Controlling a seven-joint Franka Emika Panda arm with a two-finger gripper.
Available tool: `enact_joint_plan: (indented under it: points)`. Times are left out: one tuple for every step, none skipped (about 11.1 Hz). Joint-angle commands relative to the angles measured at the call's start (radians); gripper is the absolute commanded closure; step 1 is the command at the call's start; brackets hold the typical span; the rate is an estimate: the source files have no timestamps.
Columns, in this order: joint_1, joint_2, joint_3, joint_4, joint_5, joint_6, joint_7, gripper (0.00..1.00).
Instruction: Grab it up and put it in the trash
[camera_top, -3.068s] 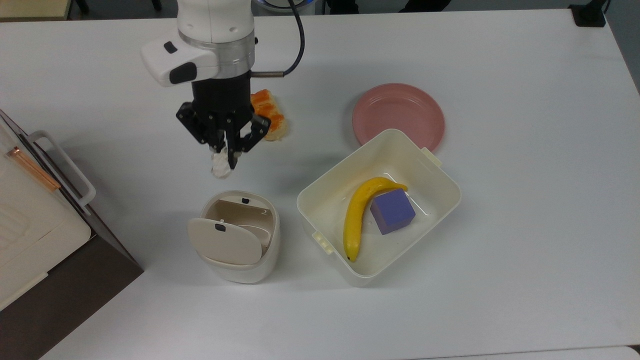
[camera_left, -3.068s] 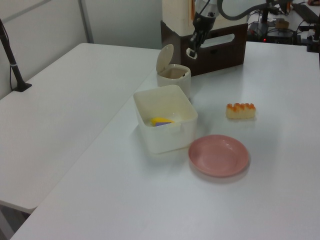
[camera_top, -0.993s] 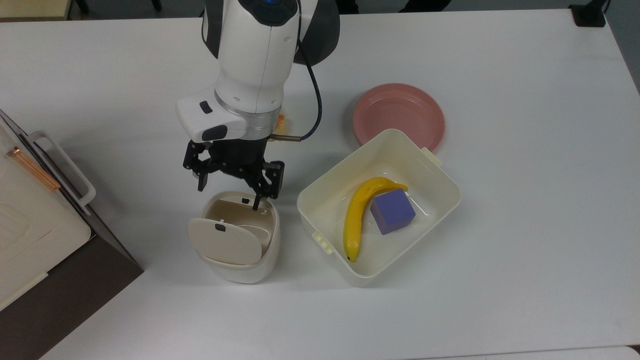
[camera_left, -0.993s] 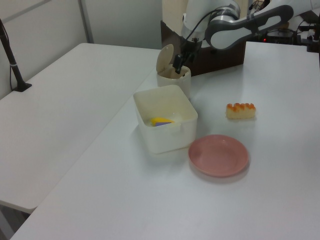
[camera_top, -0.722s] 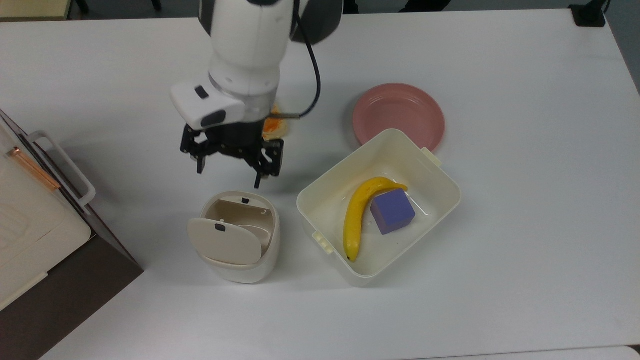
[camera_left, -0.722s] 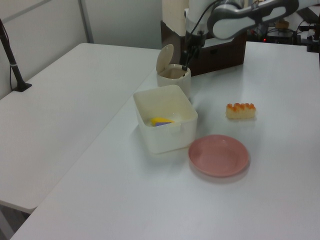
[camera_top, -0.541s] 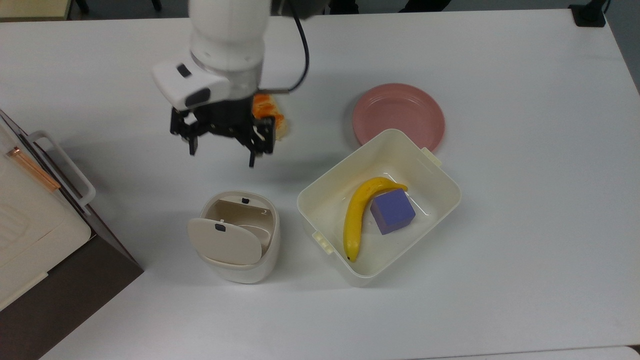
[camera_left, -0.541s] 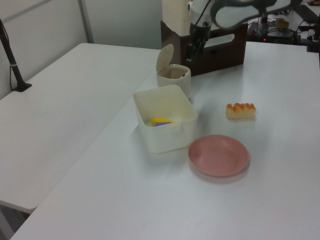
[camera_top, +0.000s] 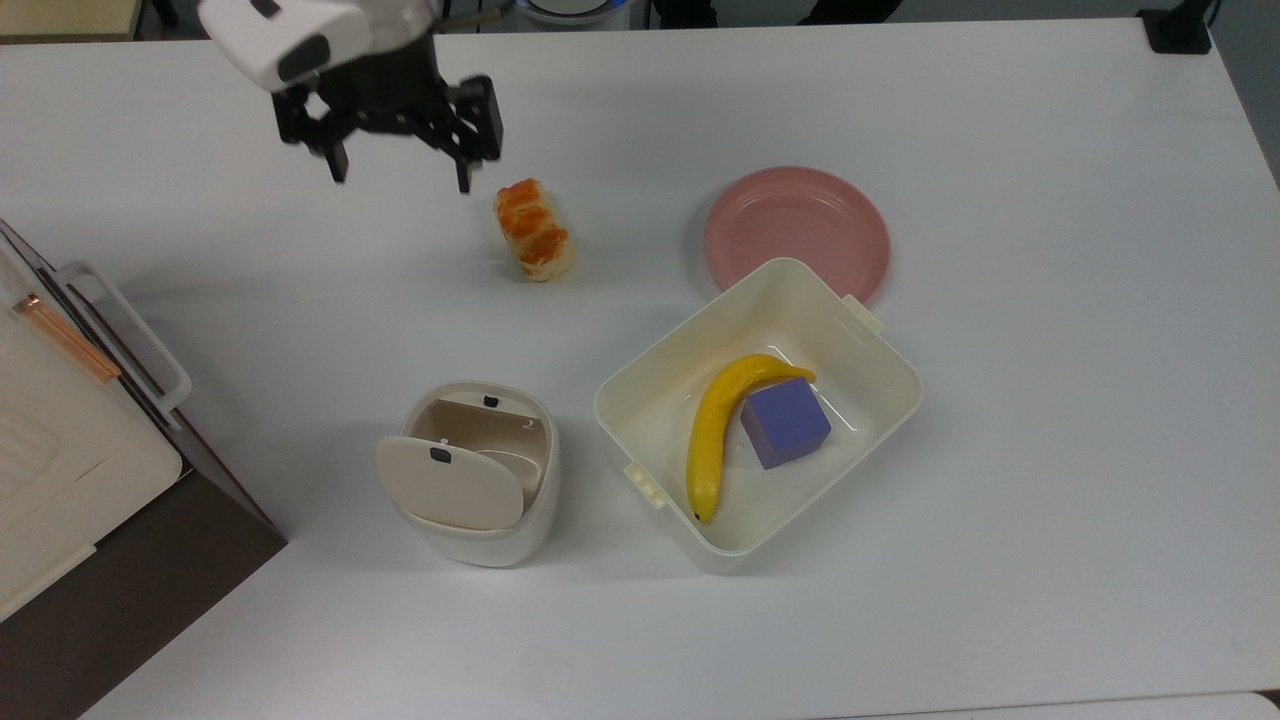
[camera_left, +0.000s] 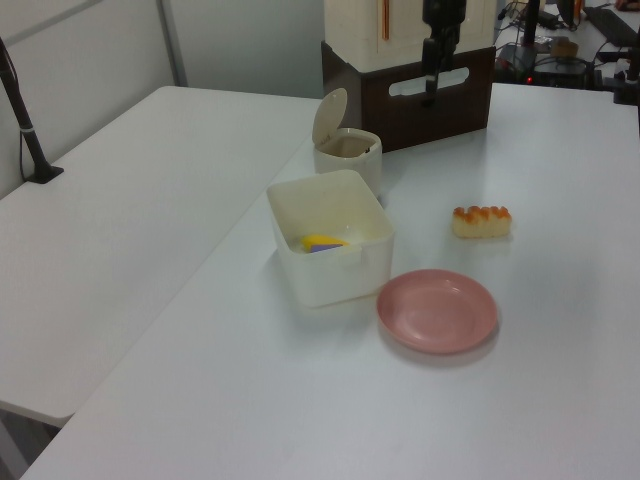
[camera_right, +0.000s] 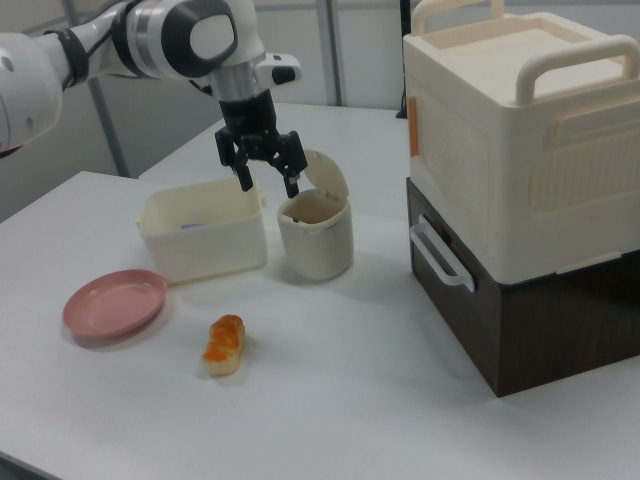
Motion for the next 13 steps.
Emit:
enact_joint_plan:
  points:
    - [0.000,-0.010,-0.029,0.039,0.056,-0.086,-0.030,0.00]
    - [-0.001,-0.013,-0.045,0.039,0.091,-0.088,-0.025,0.00]
    - [-0.001,-0.028,-0.046,0.038,0.105,-0.086,-0.001,0.00]
    - [-0.001,-0.032,-0.052,0.038,0.115,-0.086,0.065,0.00]
    - [-0.001,-0.042,-0.054,0.033,0.129,-0.082,0.110,0.00]
    - [0.000,-0.048,-0.055,0.032,0.127,-0.076,0.115,0.00]
    - [0.000,-0.052,-0.055,0.032,0.124,-0.074,0.095,0.00]
    - [0.002,-0.053,-0.055,0.032,0.124,-0.074,0.086,0.00]
    - [0.002,-0.070,-0.059,0.027,0.121,-0.076,0.076,0.00]
    - [0.005,-0.096,-0.072,0.004,0.126,-0.076,0.049,0.00]
    - [0.010,-0.111,-0.077,-0.006,0.127,-0.085,0.044,0.00]
    - [0.013,-0.122,-0.077,-0.025,0.129,-0.085,0.049,0.00]
    - [0.020,-0.133,-0.075,-0.034,0.130,-0.080,0.052,0.00]
